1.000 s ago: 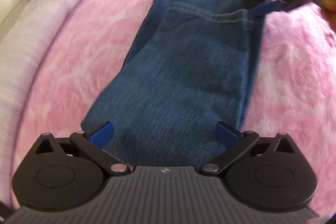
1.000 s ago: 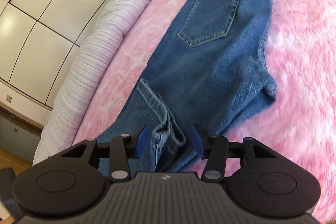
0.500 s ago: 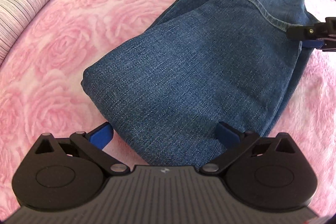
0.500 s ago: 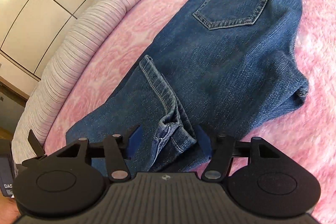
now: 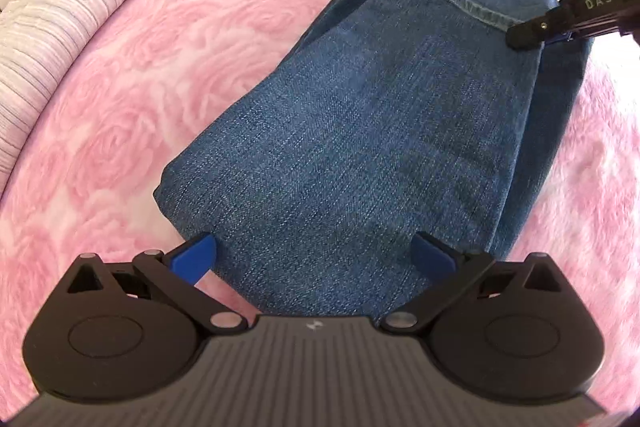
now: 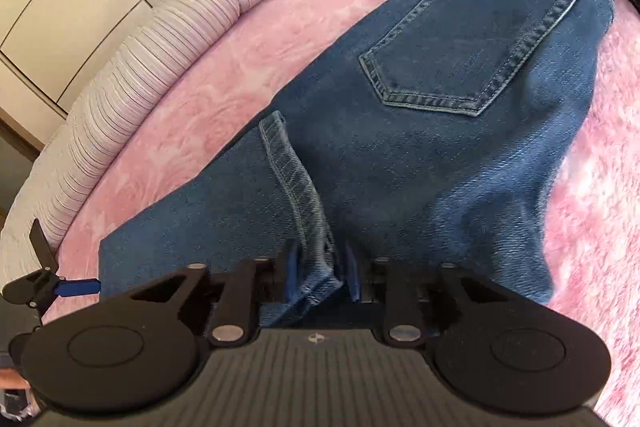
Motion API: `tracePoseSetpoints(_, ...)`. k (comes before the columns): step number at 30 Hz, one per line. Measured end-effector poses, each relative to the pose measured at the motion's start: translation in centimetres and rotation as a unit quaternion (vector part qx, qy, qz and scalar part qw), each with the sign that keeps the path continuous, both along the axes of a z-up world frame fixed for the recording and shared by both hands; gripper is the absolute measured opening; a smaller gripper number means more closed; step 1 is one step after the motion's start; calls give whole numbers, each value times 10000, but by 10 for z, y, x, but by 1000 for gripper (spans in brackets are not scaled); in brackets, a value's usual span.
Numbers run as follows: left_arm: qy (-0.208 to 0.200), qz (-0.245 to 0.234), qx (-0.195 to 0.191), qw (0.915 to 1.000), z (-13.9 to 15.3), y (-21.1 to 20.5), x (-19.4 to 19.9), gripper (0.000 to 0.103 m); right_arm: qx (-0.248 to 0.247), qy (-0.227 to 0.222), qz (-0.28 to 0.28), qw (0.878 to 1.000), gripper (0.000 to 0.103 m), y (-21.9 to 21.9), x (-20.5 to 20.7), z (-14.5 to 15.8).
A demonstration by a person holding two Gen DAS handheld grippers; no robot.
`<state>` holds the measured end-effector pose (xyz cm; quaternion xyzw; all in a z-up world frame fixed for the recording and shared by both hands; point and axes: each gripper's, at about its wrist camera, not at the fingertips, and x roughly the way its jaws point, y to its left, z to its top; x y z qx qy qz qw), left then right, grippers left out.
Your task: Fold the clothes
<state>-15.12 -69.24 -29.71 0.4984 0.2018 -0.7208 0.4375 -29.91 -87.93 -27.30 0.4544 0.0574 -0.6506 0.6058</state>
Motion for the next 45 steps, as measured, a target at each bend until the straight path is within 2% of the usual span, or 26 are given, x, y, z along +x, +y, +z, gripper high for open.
tracePoseSetpoints(2, 156, 131, 27, 9998, 4, 2, 10, 102, -19, 198, 170, 9997, 43, 3, 14, 3)
tracePoseSetpoints(6, 329, 430, -171, 9984, 23, 13, 41, 102, -57, 595, 511, 9969, 46, 8, 42, 8)
tracePoseSetpoints(8, -16, 78, -441, 9990, 28, 21, 49, 102, -76, 793, 681, 9945, 47, 10, 56, 10)
tracePoseSetpoints(10, -392, -315, -719, 9961, 33, 29, 56, 102, -95, 990, 850, 9914, 49, 13, 70, 13)
tracePoseSetpoints(12, -941, -1142, -1016, 9838, 29, 38, 57, 102, -131, 1270, 1138, 9853, 52, 12, 95, 12)
tracePoseSetpoints(13, -1194, -1542, -1141, 9741, 25, 41, 56, 102, -159, 1456, 1347, 9800, 55, 10, 113, 11)
tracePoseSetpoints(15, -1691, -2386, -1459, 9451, 14, 51, 56, 102, -214, 1824, 1762, 9671, 55, 6, 150, 7)
tracePoseSetpoints(16, -1820, -2669, -1531, 9339, 10, 53, 56, 102, -241, 2007, 1968, 9594, 55, 4, 168, 5)
tracePoseSetpoints(19, -2043, -2950, -1623, 9192, 2, 54, 64, 102, -322, 2542, 2575, 9317, 55, -3, 223, 0)
tracePoseSetpoints(22, -1910, -2686, -1611, 9303, 9, 54, 82, 102, -163, 3067, 2924, 9056, 50, -12, 266, -17)
tracePoseSetpoints(25, -1821, -2501, -1599, 9374, 14, 59, 100, 102, 143, 3637, 2893, 8853, 56, -25, 290, -31)
tracePoseSetpoints(28, -1869, -2582, -1616, 9340, 13, 70, 110, 102, 464, 4349, 3006, 8475, 60, -34, 306, -48)
tracePoseSetpoints(29, -1876, -2674, -1637, 9309, 13, 75, 112, 102, 468, 4473, 2992, 8415, 55, -34, 305, -51)
tracePoseSetpoints(31, -1898, -2886, -1734, 9223, 11, 85, 112, 102, 457, 4495, 3074, 8375, 47, -33, 298, -53)
tracePoseSetpoints(34, -1994, -3330, -2003, 8996, 4, 102, 108, 102, 410, 4267, 3244, 8432, 28, -29, 286, -40)
tracePoseSetpoints(35, -2072, -3513, -2141, 8876, 0, 109, 105, 102, 392, 4143, 3291, 8476, 24, -29, 281, -33)
tracePoseSetpoints(39, -2318, -4268, -2839, 8268, -13, 127, 86, 102, 267, 3906, 3455, 8528, 21, -15, 259, 13)
tracePoseSetpoints(41, -2367, -4454, -3319, 7971, -14, 132, 73, 102, 192, 4006, 3563, 8440, 20, -1, 251, 35)
tracePoseSetpoints(43, -2346, -4580, -3704, 7733, -10, 134, 60, 102, 198, 4060, 3731, 8340, 21, 15, 244, 49)
tracePoseSetpoints(45, -2327, -4747, -4067, 7450, -3, 136, 48, 102, 251, 4071, 3890, 8260, 21, 32, 239, 59)
